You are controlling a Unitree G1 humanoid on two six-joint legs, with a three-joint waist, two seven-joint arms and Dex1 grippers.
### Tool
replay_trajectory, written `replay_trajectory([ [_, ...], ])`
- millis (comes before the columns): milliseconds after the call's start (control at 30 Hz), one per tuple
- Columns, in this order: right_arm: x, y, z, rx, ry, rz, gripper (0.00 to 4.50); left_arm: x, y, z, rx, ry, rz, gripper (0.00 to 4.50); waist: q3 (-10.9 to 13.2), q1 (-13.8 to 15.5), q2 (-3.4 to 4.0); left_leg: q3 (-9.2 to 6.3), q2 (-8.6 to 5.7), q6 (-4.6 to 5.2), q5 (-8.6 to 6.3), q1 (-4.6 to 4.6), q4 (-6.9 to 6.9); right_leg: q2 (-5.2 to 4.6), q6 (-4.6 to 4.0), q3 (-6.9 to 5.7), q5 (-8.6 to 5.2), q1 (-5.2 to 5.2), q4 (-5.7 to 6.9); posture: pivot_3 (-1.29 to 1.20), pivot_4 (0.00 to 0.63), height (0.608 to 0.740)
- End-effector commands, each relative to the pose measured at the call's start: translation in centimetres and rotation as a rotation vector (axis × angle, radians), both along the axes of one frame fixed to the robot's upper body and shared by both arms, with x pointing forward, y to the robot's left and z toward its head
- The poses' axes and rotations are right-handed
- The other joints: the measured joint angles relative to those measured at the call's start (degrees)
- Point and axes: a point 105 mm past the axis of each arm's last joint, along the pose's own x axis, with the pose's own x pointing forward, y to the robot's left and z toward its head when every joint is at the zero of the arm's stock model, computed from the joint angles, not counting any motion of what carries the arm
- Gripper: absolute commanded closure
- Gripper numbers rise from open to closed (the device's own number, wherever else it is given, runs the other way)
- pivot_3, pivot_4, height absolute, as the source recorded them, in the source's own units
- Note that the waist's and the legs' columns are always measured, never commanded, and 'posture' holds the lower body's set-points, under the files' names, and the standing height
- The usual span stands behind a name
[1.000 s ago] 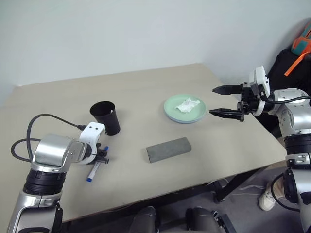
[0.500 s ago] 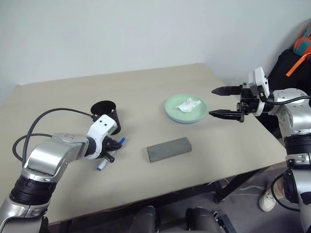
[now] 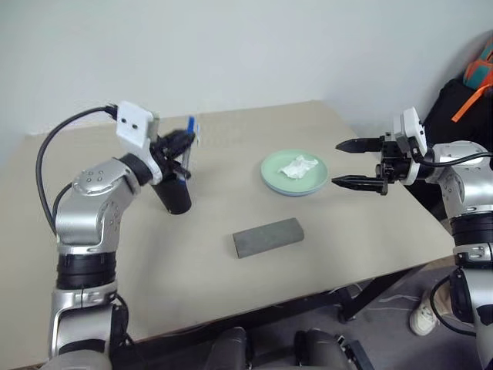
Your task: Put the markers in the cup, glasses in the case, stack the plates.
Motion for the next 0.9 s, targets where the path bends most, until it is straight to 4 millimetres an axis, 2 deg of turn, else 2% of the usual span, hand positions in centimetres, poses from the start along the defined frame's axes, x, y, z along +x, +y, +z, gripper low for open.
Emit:
replay_trajectory([
  [33, 0.0, 0.2, 1.9, 0.012, -0.071, 0.012, 0.00, 0.9, 2.6, 3.3, -0.036, -0.189, 0.165, 4.41, 0.0, 0.0, -0.01, 0.08, 0.00, -0.01, 0.00, 0.01, 0.06, 0.00, 0.00, 0.00, 0.00, 0.01, 0.05, 0.00, 0.000, 0.736],
  [100, 0.0, 0.2, 1.9, 0.013, -0.071, 0.013, 0.00, 1.3, 3.0, 3.2, -0.023, -0.210, 0.200, 4.41, 0.0, 0.0, -0.01, 0.25, 0.01, -0.02, 0.00, 0.00, 0.05, 0.01, 0.00, -0.01, 0.00, -0.01, 0.05, 0.00, 0.000, 0.736],
  [300, -0.1, 0.1, 1.8, 0.014, -0.071, 0.011, 0.00, 2.0, 4.0, 1.2, -0.025, -0.184, 0.246, 4.41, 0.0, 0.0, -0.02, 0.36, 0.05, -0.02, 0.00, 0.00, 0.07, -0.01, 0.00, 0.00, 0.00, -0.02, 0.04, 0.00, 0.000, 0.736],
  [600, -0.1, 0.2, 1.9, 0.017, -0.071, 0.014, 0.00, 2.1, 3.6, -0.9, -0.037, -0.133, 0.215, 4.41, 0.0, 0.0, -0.04, 0.37, 0.08, -0.02, 0.00, -0.01, 0.08, -0.02, 0.00, 0.00, 0.00, -0.02, 0.04, 0.00, 0.000, 0.736],
  [633, -0.1, 0.2, 1.9, 0.017, -0.071, 0.014, 0.00, 2.0, 3.6, -1.0, -0.037, -0.132, 0.214, 3.70, 0.0, 0.0, -0.04, 0.37, 0.08, -0.02, 0.00, -0.01, 0.08, -0.01, 0.00, -0.01, 0.00, -0.03, 0.05, 0.00, 0.000, 0.736],
  [900, -0.1, 0.2, 1.8, 0.016, -0.072, 0.013, 0.00, 1.8, 3.4, -1.1, -0.029, -0.136, 0.198, 1.02, 0.0, 0.0, -0.04, 0.38, 0.10, -0.02, 0.00, -0.01, 0.09, -0.01, 0.00, -0.02, 0.00, -0.03, 0.04, 0.00, 0.000, 0.736],
])
